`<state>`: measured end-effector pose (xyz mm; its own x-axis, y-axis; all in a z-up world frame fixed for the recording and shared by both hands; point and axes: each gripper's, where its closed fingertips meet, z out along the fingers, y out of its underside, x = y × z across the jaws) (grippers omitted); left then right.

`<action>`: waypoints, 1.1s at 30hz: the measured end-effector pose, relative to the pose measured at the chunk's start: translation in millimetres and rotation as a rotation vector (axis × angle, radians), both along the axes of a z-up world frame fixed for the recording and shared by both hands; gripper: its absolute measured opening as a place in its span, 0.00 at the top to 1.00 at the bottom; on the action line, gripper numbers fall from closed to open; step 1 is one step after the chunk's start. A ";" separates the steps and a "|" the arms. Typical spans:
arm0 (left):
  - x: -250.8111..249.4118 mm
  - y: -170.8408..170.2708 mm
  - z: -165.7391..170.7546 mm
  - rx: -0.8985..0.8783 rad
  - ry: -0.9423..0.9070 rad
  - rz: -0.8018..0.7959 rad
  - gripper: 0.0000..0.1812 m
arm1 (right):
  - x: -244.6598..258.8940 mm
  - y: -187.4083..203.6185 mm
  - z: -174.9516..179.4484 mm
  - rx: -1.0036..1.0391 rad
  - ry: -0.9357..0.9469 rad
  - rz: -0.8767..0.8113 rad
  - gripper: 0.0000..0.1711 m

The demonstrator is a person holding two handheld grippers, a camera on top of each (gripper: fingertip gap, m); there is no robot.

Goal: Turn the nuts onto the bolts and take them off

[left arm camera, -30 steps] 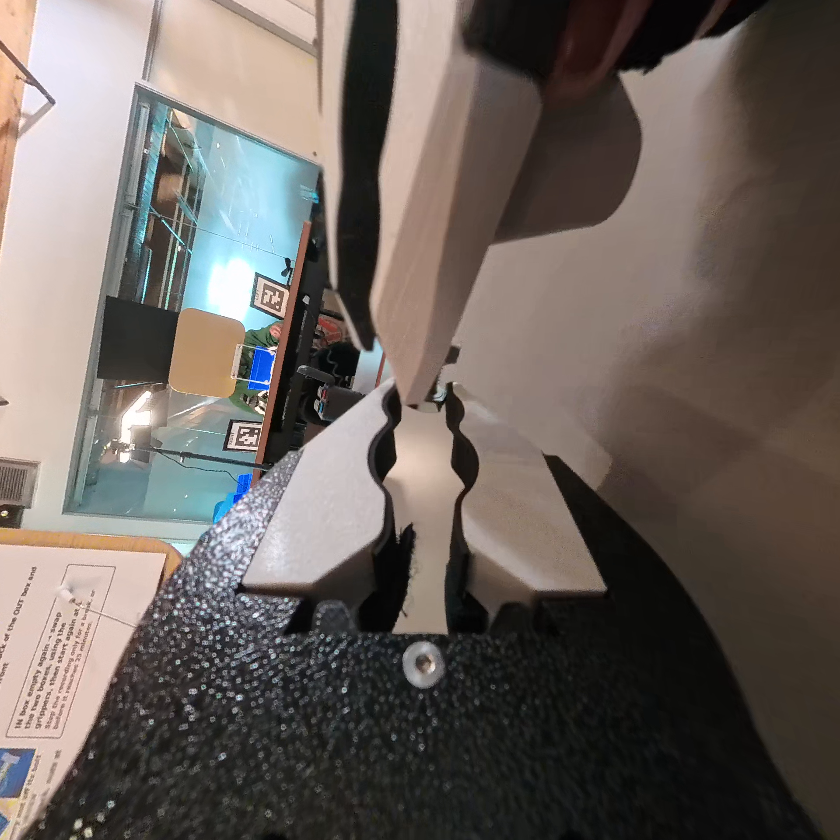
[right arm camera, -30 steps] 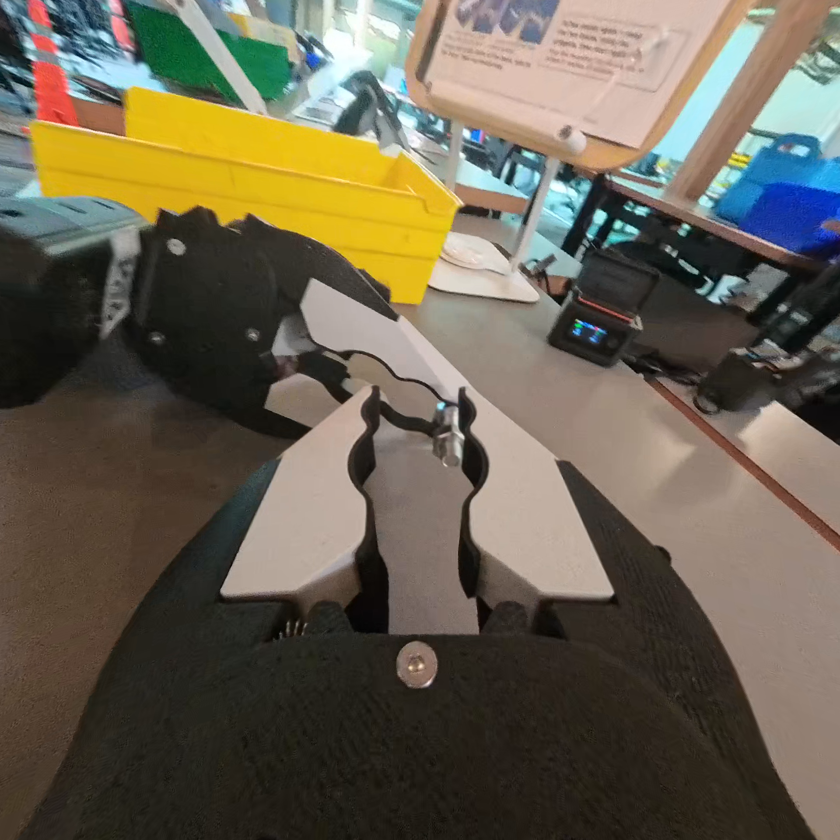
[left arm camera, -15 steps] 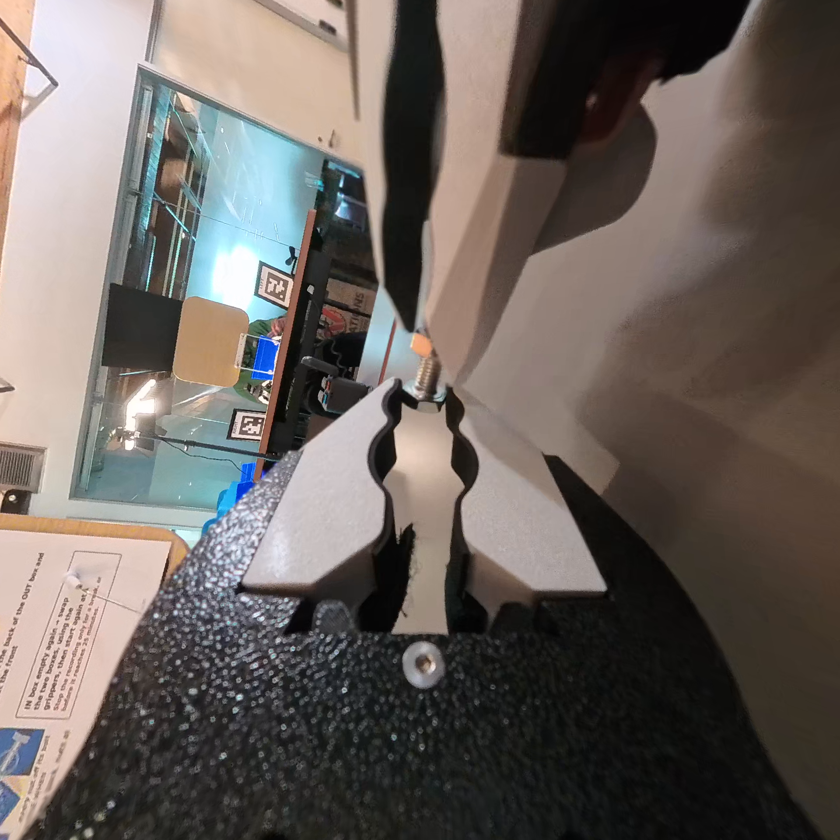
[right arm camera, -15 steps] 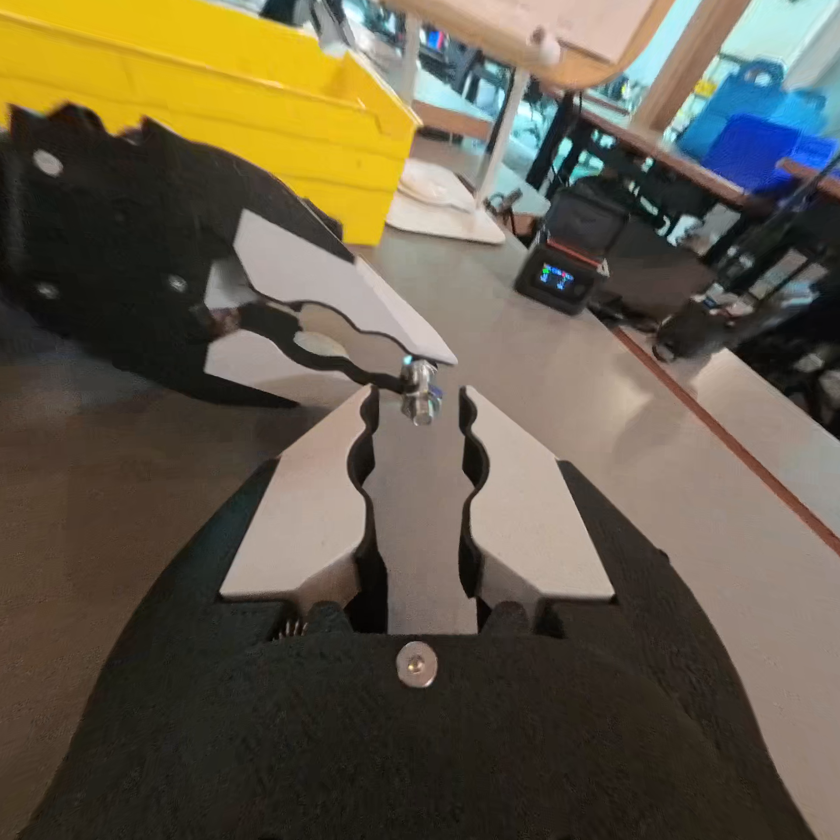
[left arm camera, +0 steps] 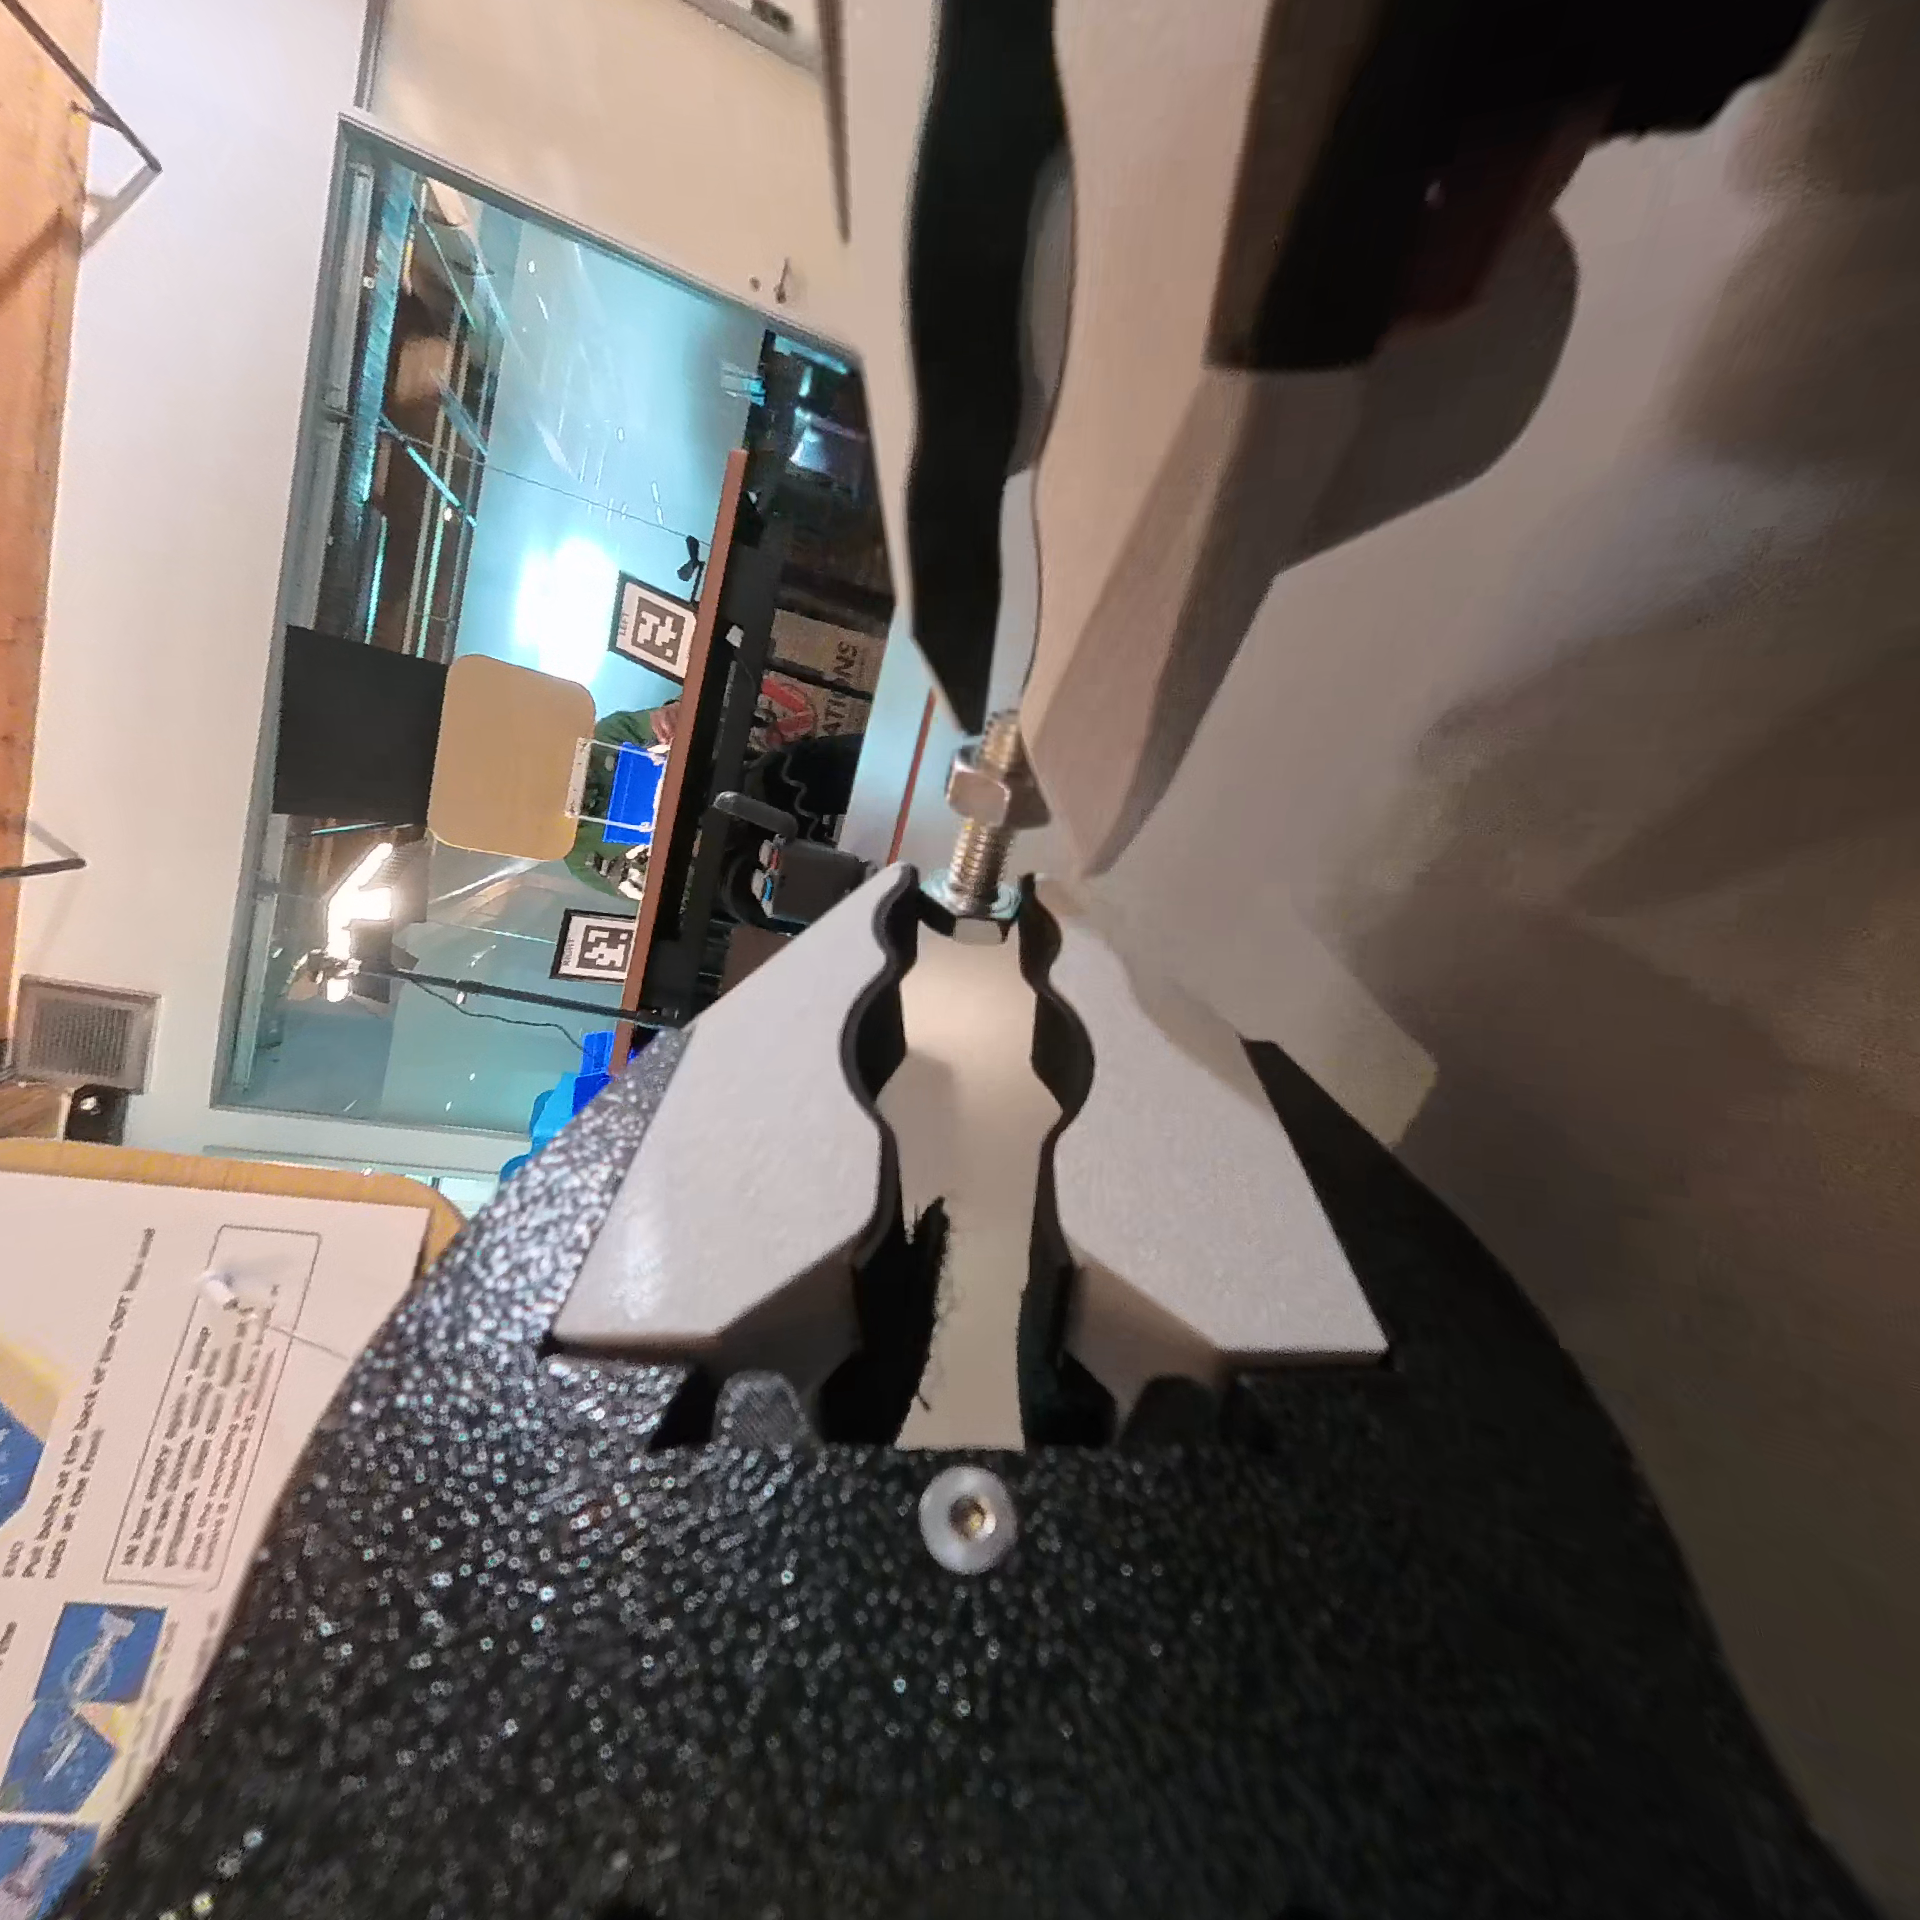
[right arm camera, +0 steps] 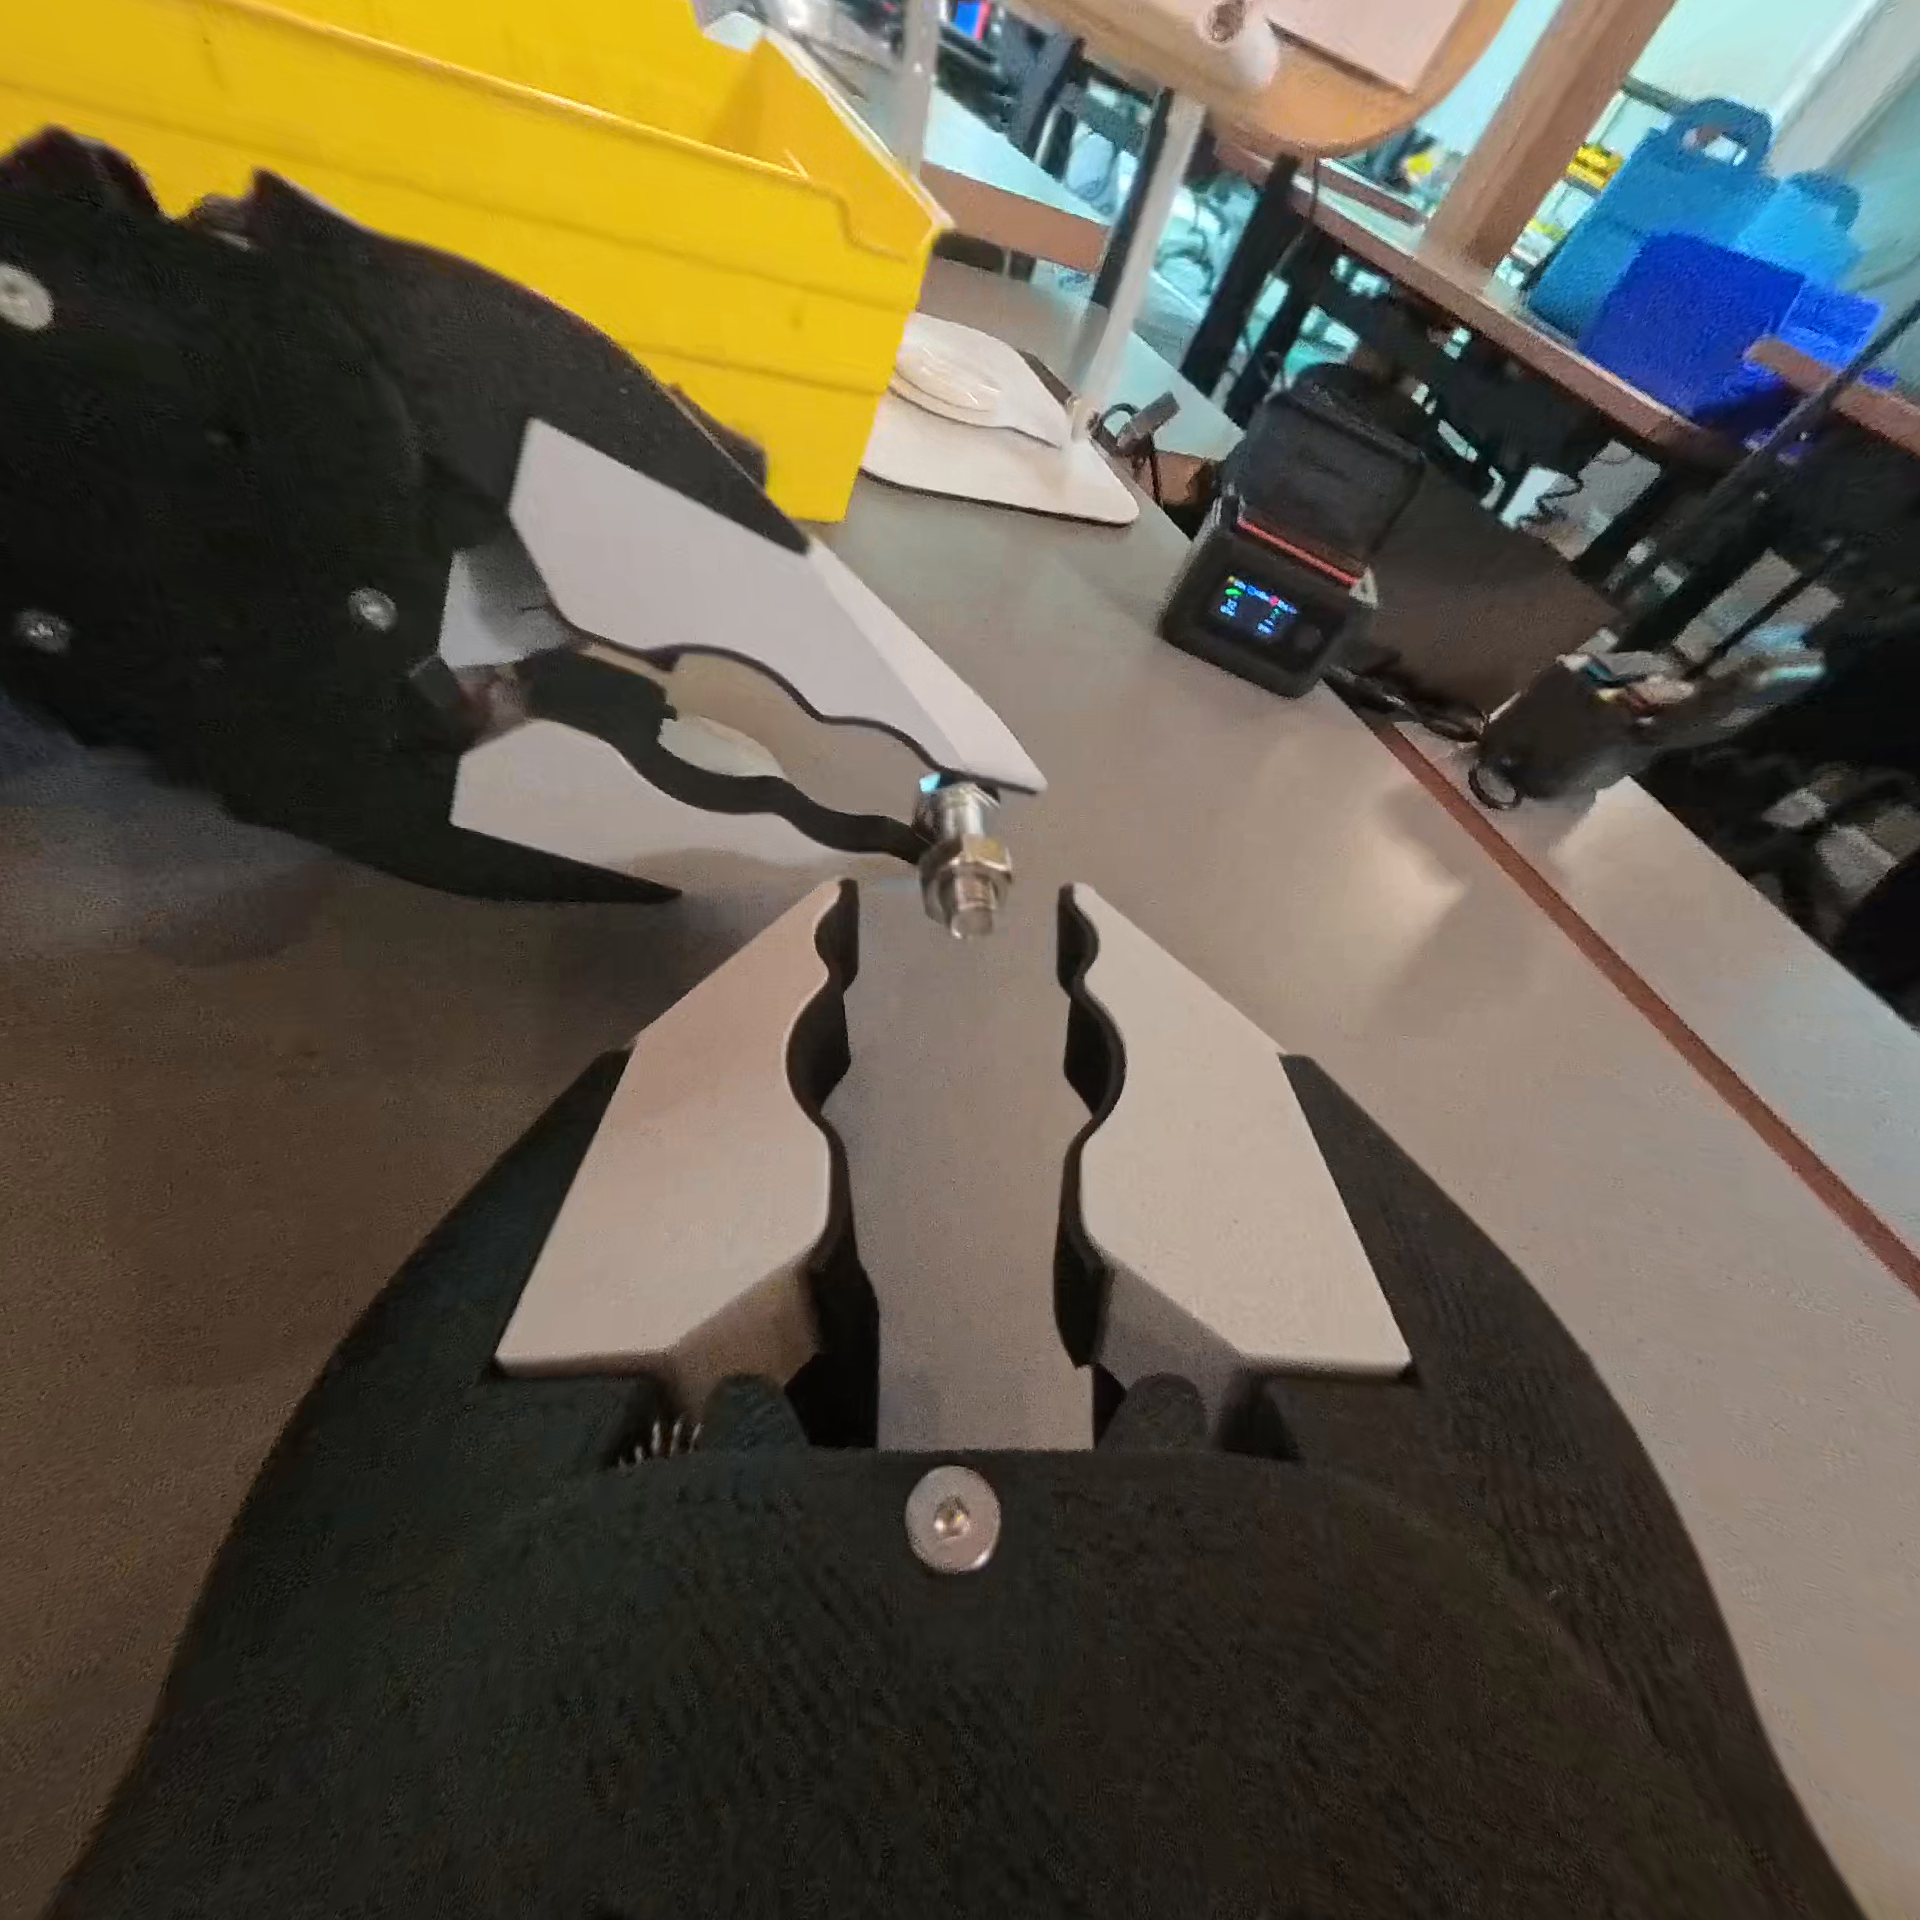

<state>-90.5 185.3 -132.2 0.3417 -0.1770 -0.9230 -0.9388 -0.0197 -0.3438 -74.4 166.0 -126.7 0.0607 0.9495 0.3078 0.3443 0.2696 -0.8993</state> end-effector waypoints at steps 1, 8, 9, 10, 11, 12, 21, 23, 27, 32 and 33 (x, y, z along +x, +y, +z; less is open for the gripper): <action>-1.6 0.5 1.4 0.004 -0.003 0.010 0.91 | 1.2 3.1 1.6 -0.025 0.012 -0.015 0.78; 2.5 0.0 2.1 0.015 0.019 -0.010 0.91 | 1.0 -8.3 -6.7 -0.179 -0.045 0.053 0.82; 2.0 0.2 0.1 0.004 0.024 -0.010 0.91 | 0.7 -9.5 -5.2 -0.169 -0.035 0.059 0.81; 2.6 0.2 -2.5 -0.009 0.020 -0.018 0.91 | 0.3 -11.7 -2.1 -0.155 -0.015 0.075 0.82; 3.7 0.0 -4.8 -0.022 0.019 -0.025 0.91 | -0.4 -14.5 2.2 -0.130 0.013 0.095 0.82; 4.9 0.0 -6.4 -0.029 0.022 -0.030 0.91 | -1.1 -20.0 7.6 -0.095 0.048 0.130 0.82; -9.0 3.3 1.2 -0.016 -0.063 0.040 0.91 | -3.2 -30.9 -7.5 0.007 -0.051 0.165 0.85; -7.8 2.6 2.5 -0.013 -0.076 0.029 0.91 | -3.2 -21.1 -8.3 -0.013 -0.057 0.110 0.85; -6.9 2.1 3.6 -0.009 -0.072 0.020 0.91 | -1.2 -5.3 -4.2 -0.046 -0.028 0.028 0.82; -0.9 1.7 -2.4 -0.028 -0.021 -0.003 0.91 | -1.8 -6.1 2.4 0.005 0.018 0.038 0.81; 0.5 1.3 -2.6 -0.027 -0.014 -0.008 0.91 | -1.9 -4.7 2.0 0.007 0.015 0.028 0.83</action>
